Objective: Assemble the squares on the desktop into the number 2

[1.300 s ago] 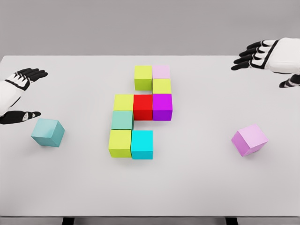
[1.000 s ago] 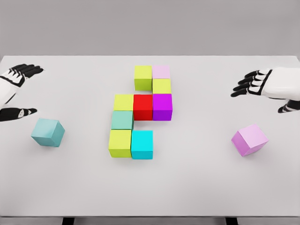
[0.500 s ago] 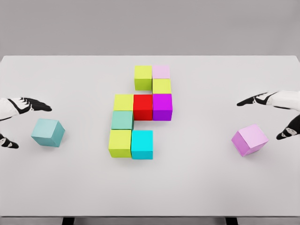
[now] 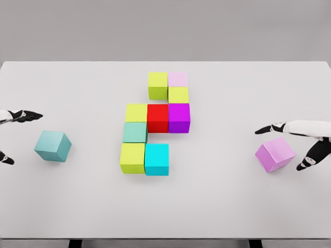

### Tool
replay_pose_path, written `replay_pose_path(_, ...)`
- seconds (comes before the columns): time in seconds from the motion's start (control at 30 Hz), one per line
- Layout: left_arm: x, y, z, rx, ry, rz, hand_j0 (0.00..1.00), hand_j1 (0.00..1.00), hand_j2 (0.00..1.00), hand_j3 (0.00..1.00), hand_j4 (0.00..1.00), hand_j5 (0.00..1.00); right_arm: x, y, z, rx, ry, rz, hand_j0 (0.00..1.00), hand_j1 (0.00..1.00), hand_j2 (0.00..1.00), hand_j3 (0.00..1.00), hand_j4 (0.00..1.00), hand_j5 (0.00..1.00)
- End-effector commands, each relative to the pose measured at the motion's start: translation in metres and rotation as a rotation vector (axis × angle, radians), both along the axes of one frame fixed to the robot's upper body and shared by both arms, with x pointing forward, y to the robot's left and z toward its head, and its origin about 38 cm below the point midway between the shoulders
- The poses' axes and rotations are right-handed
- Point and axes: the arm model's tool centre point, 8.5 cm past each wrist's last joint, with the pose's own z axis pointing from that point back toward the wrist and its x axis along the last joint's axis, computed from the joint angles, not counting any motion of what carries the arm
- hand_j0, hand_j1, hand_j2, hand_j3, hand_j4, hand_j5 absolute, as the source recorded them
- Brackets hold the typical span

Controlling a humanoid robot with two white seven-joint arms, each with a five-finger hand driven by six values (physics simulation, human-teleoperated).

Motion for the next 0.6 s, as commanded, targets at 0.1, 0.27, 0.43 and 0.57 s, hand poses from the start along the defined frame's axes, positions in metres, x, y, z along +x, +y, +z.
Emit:
replay_pose_path(0.1,0.006,-0.008,-0.024,0.037,-0.030,0.032,1.00,1.00,1.00,1.00,1.00,1.00,0.007,-0.006,-0.026,-0.048,0.051,-0.069,1.00,1.00,1.00,1.00,1.00,1.00)
replay_pose_path(0.27,0.008,-0.018,-0.042,0.061,-0.055,0.022,1.00,1.00,1.00,1.00,1.00,1.00,0.017,-0.010,-0.030,-0.048,0.042,-0.092,1.00,1.00,1.00,1.00,1.00,1.00)
replay_pose_path(0.43,0.007,-0.024,-0.053,0.060,-0.048,0.013,1.00,1.00,1.00,1.00,1.00,1.00,0.016,-0.002,-0.042,-0.042,0.067,-0.074,1.00,1.00,1.00,1.00,1.00,1.00)
replay_pose_path(0.57,0.011,-0.029,-0.055,0.068,-0.075,0.012,1.00,1.00,1.00,1.00,1.00,1.00,0.016,-0.003,-0.042,-0.043,0.067,-0.077,1.00,1.00,1.00,1.00,1.00,1.00)
